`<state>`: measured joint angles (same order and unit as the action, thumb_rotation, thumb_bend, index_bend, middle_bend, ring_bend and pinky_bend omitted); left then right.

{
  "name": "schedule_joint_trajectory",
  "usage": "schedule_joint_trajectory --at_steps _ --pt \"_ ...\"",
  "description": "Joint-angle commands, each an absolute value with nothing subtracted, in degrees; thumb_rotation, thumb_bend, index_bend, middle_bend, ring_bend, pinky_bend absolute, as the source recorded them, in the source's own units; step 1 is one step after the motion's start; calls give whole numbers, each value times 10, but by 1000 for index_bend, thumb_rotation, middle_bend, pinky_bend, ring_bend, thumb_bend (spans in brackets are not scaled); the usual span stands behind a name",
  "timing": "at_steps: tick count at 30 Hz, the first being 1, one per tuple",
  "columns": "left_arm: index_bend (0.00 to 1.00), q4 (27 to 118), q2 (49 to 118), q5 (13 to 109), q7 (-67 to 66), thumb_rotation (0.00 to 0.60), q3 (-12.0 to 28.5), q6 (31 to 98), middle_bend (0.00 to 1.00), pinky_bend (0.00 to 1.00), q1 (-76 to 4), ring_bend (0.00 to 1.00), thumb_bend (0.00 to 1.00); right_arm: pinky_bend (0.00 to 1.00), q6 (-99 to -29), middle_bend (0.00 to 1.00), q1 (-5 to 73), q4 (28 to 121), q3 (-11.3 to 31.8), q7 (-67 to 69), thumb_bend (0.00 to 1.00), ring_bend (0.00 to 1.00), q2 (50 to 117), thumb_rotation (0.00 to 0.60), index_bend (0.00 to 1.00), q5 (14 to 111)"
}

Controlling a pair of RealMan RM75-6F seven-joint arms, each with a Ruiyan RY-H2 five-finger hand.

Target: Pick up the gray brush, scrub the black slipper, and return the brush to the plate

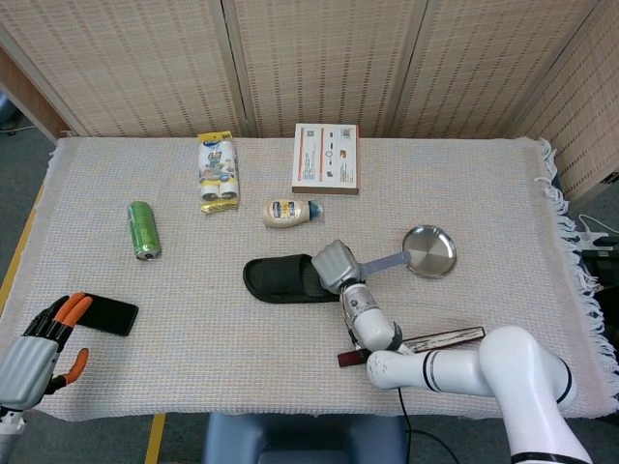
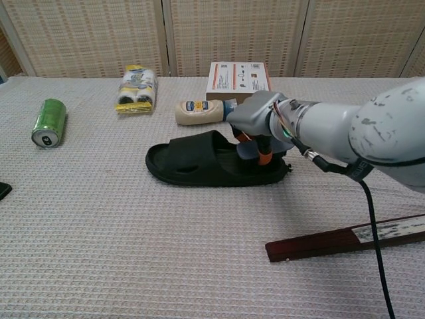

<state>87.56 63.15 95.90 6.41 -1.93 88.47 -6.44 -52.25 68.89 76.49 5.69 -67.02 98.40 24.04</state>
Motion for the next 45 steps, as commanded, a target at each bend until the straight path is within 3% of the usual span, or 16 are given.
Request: schedule_joint_trajectory --at_steps 1,18,33,45 --pt "0 876 631 957 65 600 -18 885 0 141 -64 0 504 872 -522 620 692 759 52 -672 523 562 989 600 874 237" --pt "0 870 630 962 87 600 -16 897 0 144 -63 0 516 872 -508 620 724 711 74 -643 523 564 1057 600 873 251" --pt "0 871 630 963 87 600 -17 895 0 145 -63 0 513 872 -529 620 715 714 32 -701 523 564 1028 600 873 215" --pt "0 866 626 959 100 600 -16 895 0 145 -64 0 512 872 -497 620 747 635 73 -685 523 564 1103 600 873 220"
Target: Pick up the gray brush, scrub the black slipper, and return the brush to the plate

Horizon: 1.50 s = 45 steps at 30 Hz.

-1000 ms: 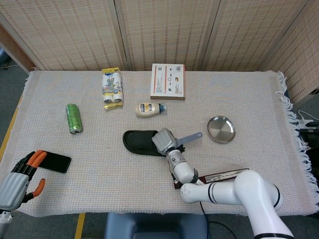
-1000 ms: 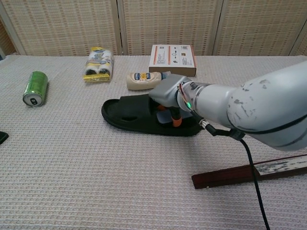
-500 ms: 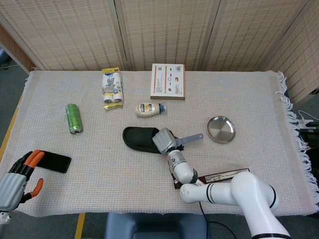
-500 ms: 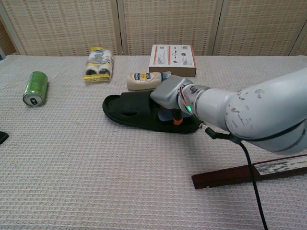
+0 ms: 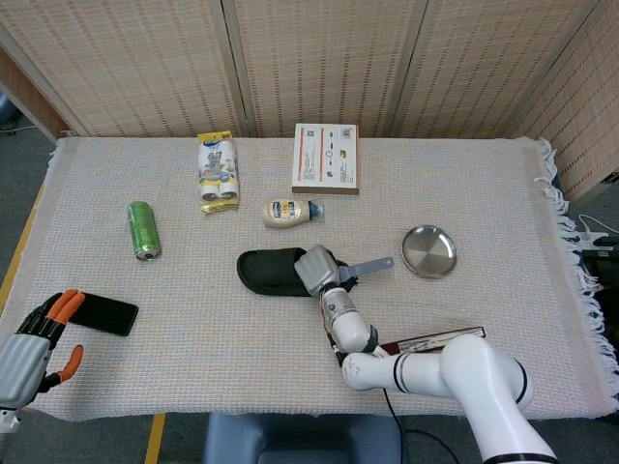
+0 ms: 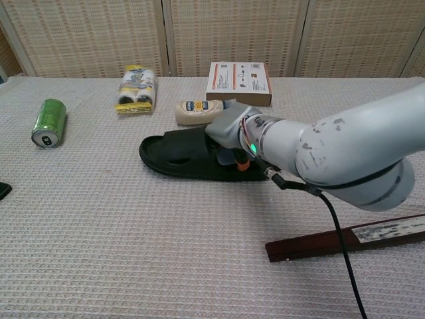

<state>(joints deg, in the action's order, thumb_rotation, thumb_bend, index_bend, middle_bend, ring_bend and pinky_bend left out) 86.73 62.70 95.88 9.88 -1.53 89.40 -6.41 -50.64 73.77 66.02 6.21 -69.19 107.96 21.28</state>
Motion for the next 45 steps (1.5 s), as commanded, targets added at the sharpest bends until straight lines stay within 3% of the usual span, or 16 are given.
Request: schedule_joint_trajectory --at_steps 1,6,15,27,31,45 --pt "0 866 626 960 102 600 -16 895 0 145 -64 0 512 872 -497 620 749 629 73 -686 522 564 1109 600 872 221" --pt "0 863 624 961 109 600 -17 897 0 145 -63 0 512 872 -505 620 746 624 61 -705 523 564 1110 600 872 220" --pt "0 865 624 967 105 600 -19 903 0 145 -60 0 513 872 -541 620 721 696 38 -738 523 564 1041 600 872 202" --pt "0 864 623 965 110 600 -18 901 0 145 -62 0 513 872 -513 620 746 633 89 -689 523 564 1107 600 872 242" --pt "0 862 622 966 114 600 -17 903 0 145 -61 0 514 873 -509 620 748 616 87 -687 523 564 1121 600 872 253" --pt "0 865 624 967 105 600 -19 898 0 145 -63 0 513 872 -534 620 719 671 56 -737 523 564 1056 600 872 223"
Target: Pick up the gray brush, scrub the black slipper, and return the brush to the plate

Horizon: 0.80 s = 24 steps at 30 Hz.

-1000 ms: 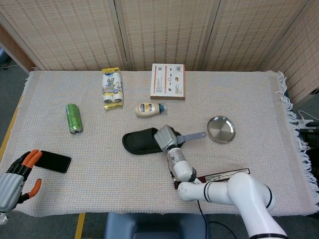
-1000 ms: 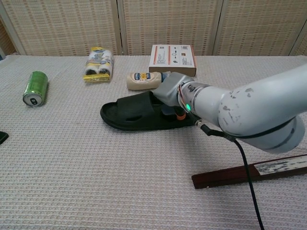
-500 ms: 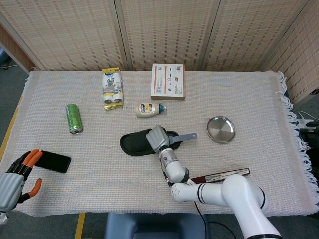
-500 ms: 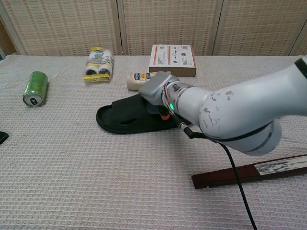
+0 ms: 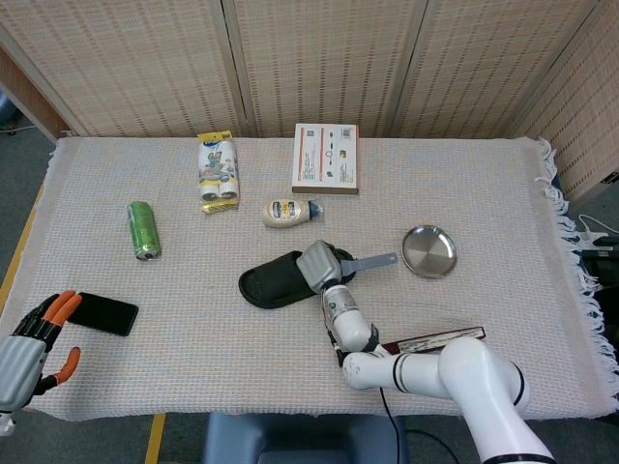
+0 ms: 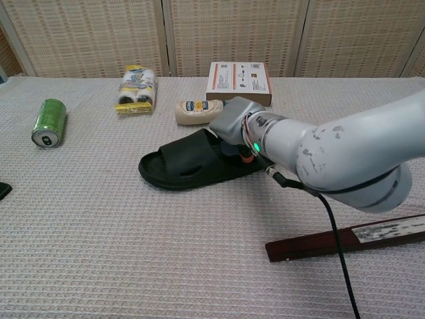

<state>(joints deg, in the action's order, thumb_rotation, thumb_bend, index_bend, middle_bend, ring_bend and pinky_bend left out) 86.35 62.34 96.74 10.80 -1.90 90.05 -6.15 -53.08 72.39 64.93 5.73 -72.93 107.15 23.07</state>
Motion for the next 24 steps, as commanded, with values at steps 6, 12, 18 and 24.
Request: schedule_joint_trajectory --at_steps 6,12,18,24 --pt "0 865 625 965 104 600 -18 895 0 145 -65 0 515 872 -516 620 730 653 83 -697 523 564 1089 600 871 252" --pt "0 863 623 964 110 600 -18 899 0 145 -62 0 514 872 -516 620 729 628 83 -677 523 564 1104 600 870 285" --pt "0 864 622 969 107 600 -19 906 0 146 -60 0 514 872 -539 621 702 670 56 -705 523 564 1053 600 872 269" --pt "0 869 626 975 92 600 -20 904 0 145 -61 0 513 872 -569 621 678 742 76 -654 523 564 988 600 871 301"
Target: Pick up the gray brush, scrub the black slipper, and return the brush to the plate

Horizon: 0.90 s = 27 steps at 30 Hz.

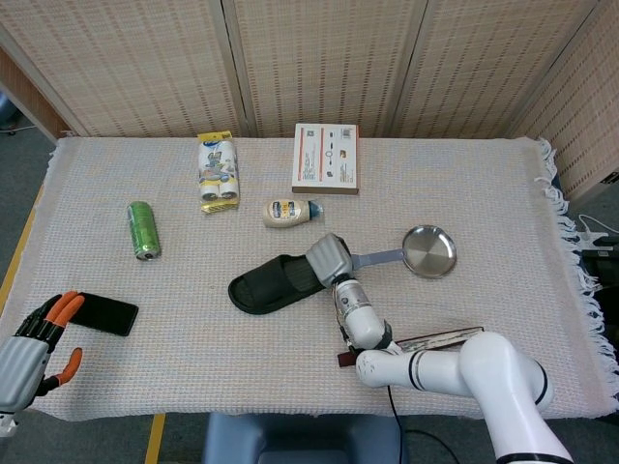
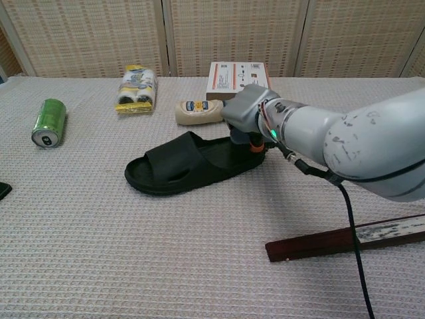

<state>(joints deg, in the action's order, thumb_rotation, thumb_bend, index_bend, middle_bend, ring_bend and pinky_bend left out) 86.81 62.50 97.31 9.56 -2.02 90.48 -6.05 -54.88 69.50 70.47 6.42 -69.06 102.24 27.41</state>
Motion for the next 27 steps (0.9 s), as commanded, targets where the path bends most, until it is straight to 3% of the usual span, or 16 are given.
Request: schedule_joint_trajectory --at_steps 1,7,11,27 --pt "0 870 627 975 89 600 -20 904 0 146 -61 0 513 872 -576 621 673 752 77 -641 523 564 977 600 870 315" --pt "0 873 631 974 77 600 -21 897 0 145 -63 0 513 873 -603 621 623 784 51 -614 523 564 910 600 858 330" --pt "0 875 634 977 67 600 -23 891 0 145 -66 0 513 873 -602 621 581 755 29 -568 522 564 896 600 839 347" --pt "0 877 645 966 48 600 -19 861 0 145 -81 0 513 866 -494 581 510 537 6 -469 484 513 973 600 665 406"
